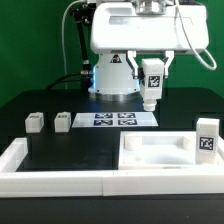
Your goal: Assemble square table
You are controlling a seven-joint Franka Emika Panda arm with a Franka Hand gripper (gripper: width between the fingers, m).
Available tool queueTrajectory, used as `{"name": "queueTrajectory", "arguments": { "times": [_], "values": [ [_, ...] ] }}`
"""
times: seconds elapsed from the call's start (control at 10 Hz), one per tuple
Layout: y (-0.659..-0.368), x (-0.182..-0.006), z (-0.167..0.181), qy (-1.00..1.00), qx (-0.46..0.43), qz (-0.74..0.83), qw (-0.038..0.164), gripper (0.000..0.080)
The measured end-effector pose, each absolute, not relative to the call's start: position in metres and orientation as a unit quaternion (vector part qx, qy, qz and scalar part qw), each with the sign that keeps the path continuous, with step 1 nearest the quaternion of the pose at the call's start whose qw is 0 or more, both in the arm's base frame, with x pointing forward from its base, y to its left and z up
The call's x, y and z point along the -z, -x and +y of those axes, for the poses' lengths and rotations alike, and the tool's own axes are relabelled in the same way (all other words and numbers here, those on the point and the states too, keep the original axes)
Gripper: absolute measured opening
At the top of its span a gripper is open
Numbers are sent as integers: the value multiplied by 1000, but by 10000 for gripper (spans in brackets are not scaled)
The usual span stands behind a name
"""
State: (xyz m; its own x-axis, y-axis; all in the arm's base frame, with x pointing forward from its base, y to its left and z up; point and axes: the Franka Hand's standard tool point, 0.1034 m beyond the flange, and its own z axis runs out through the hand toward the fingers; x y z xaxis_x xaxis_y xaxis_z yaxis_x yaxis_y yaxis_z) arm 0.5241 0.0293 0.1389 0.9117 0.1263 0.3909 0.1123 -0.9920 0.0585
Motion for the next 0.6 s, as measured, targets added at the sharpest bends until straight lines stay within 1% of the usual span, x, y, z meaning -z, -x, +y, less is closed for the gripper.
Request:
{"name": "queueTrajectory", "arguments": {
  "times": [0.2, 0.3, 0.4, 0.6],
  "values": [
    [-525, -138, 29, -978, -198, 61, 17, 291],
    [-531, -134, 23, -978, -197, 69, 24, 291],
    [-544, -132, 14, -977, -200, 73, 31, 291],
    [-561, -130, 6, -975, -204, 78, 38, 291]
  ]
}}
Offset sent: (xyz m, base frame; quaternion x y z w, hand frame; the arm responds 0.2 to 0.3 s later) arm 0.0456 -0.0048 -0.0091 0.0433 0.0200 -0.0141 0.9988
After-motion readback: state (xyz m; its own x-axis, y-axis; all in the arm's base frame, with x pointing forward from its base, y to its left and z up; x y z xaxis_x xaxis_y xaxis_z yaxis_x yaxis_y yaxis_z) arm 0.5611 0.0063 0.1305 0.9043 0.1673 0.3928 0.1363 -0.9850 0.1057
